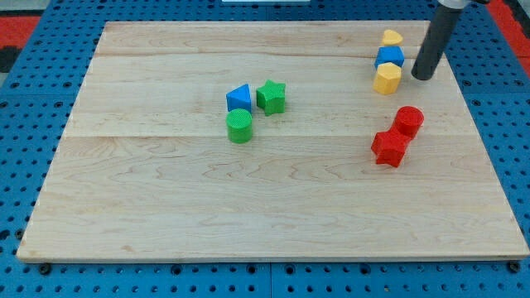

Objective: Push the cube into the green star

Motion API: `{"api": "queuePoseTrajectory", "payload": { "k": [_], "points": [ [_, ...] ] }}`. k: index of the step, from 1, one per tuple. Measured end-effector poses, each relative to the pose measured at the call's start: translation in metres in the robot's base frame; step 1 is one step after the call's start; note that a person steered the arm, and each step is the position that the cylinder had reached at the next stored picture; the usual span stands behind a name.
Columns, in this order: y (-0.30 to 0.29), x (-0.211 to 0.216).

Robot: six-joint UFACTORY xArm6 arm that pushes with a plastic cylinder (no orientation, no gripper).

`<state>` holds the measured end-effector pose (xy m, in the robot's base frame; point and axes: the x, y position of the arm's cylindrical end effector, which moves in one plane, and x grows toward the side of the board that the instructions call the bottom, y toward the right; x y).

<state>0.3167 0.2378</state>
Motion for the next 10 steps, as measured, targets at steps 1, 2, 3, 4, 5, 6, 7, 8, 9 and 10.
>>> {"api": "queuePoseTrajectory", "payload": {
  "k": [1,2,3,4,5,6,7,8,9,10],
  "points": [
    [-0.023,-0.007],
    [-0.094,-0.009],
    [-0.073,-0.008],
    [-0.088,-0.022],
    [-0.131,-0.059],
    [-0.127,-0.075],
    [-0.174,-0.055],
    [-0.178,0.030],
    [-0.183,0.032],
    [-0.139,-0.017]
  ]
}}
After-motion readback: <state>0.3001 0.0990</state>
